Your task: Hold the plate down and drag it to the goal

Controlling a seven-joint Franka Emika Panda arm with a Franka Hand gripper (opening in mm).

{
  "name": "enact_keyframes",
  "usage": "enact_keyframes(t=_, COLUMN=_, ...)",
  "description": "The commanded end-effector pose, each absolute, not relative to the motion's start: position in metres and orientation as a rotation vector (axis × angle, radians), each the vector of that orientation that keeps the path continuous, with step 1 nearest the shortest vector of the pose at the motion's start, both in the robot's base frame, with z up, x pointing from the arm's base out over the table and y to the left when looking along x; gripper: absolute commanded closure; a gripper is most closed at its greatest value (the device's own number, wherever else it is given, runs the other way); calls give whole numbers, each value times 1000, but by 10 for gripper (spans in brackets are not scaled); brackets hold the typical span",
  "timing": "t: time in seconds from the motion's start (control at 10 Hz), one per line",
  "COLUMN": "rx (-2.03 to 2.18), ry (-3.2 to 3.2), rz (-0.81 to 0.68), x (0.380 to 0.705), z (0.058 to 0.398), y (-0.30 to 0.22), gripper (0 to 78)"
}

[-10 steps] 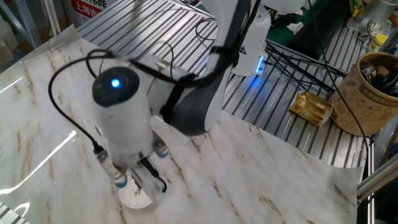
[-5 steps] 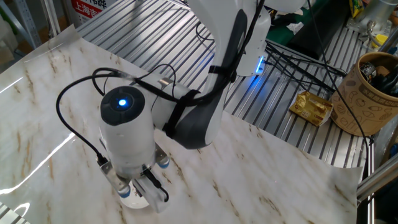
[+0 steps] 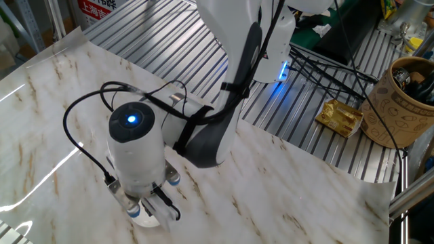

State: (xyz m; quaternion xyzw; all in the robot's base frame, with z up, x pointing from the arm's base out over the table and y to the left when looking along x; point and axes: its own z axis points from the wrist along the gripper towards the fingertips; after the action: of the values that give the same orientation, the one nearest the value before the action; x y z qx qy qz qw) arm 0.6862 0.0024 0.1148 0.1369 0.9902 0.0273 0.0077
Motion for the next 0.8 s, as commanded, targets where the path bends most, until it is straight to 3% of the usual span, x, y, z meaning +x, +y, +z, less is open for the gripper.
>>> enact_keyframes(t=0.1, rx=365, ry=3105, rz=84, x=679, z=94, y=-11, gripper=776)
enact_keyframes(t=0.8, rx=333, ry=3111, rz=67, x=661, z=70, y=-11, gripper=776)
